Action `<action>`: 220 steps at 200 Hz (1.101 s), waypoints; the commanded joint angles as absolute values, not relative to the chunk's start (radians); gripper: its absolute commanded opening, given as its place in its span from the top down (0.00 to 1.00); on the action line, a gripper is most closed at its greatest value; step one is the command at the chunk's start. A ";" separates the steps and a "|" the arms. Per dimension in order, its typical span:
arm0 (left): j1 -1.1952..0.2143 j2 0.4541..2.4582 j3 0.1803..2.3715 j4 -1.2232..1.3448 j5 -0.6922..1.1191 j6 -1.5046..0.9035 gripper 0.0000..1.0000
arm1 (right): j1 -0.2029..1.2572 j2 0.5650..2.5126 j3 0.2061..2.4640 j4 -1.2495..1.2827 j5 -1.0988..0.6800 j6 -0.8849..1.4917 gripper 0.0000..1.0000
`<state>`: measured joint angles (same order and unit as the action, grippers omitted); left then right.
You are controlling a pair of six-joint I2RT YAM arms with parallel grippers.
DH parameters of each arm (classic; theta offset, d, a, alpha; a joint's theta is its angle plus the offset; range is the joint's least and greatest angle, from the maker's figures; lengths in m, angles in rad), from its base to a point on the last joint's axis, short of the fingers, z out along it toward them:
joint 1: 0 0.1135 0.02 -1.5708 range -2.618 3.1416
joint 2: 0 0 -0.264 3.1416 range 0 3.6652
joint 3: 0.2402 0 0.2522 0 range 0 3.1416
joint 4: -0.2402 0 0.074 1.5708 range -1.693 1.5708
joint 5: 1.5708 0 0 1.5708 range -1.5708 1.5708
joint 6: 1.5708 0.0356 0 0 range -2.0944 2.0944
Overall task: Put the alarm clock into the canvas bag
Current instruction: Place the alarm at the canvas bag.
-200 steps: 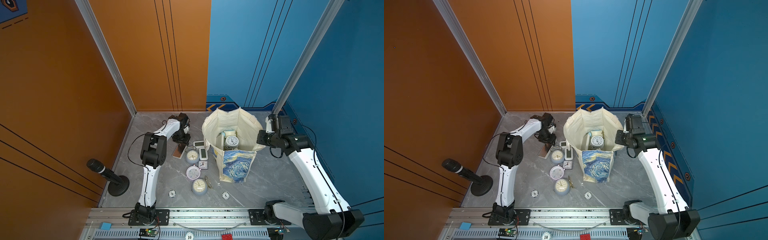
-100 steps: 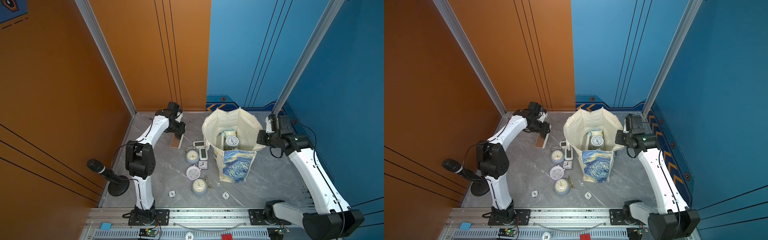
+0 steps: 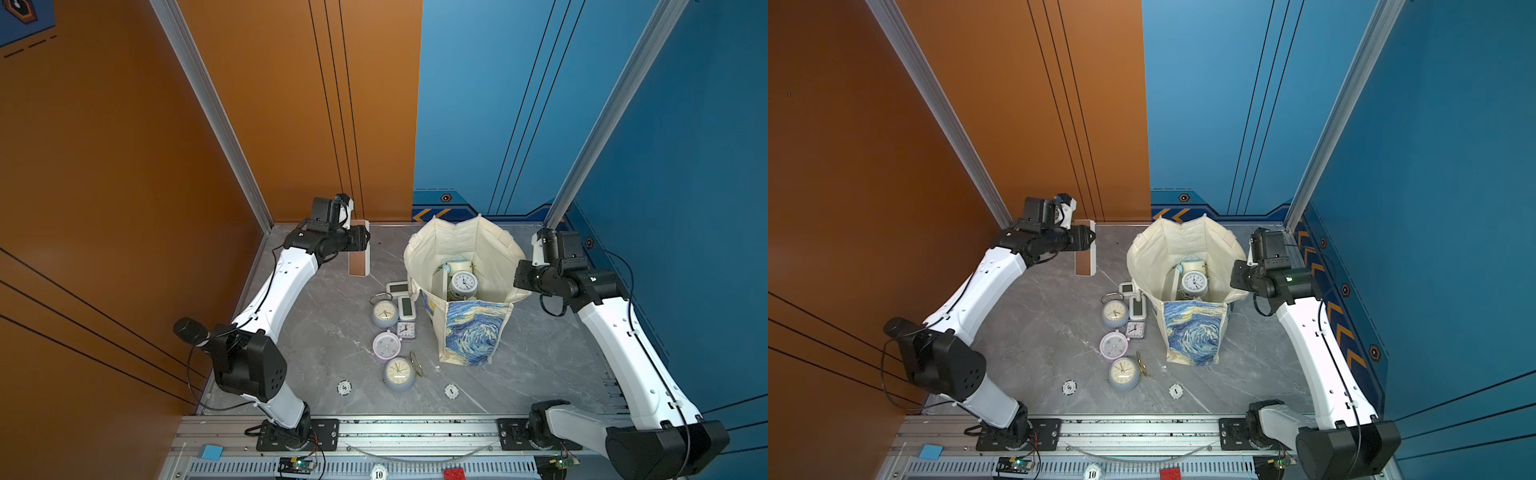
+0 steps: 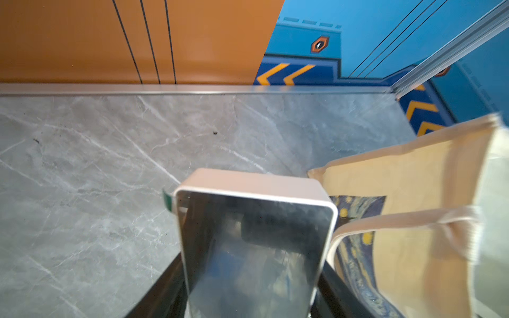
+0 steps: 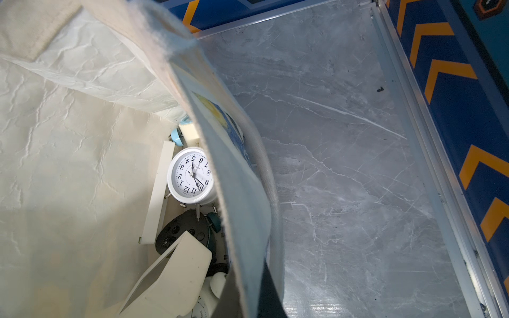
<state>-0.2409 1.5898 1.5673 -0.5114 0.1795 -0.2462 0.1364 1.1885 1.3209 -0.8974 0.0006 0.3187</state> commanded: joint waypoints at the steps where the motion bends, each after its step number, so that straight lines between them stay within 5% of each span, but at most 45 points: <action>1: -0.253 1.521 1.523 -0.314 0.259 -0.296 0.67 | 0.127 1.163 1.328 -0.887 0.008 0.313 0.91; 103: -0.457 1.426 1.560 -0.092 0.281 -0.253 0.69 | 0.129 1.165 1.338 -0.886 0.002 0.318 0.91; 220: -0.766 1.725 1.845 -0.276 0.118 0.075 0.73 | 0.128 1.157 1.338 -0.889 0.002 0.310 0.91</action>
<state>-0.7074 1.6630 1.7657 -0.1684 0.1989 -0.0784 0.1364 1.1843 1.3209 -0.8974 0.0002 0.3187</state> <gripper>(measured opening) 0.621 0.090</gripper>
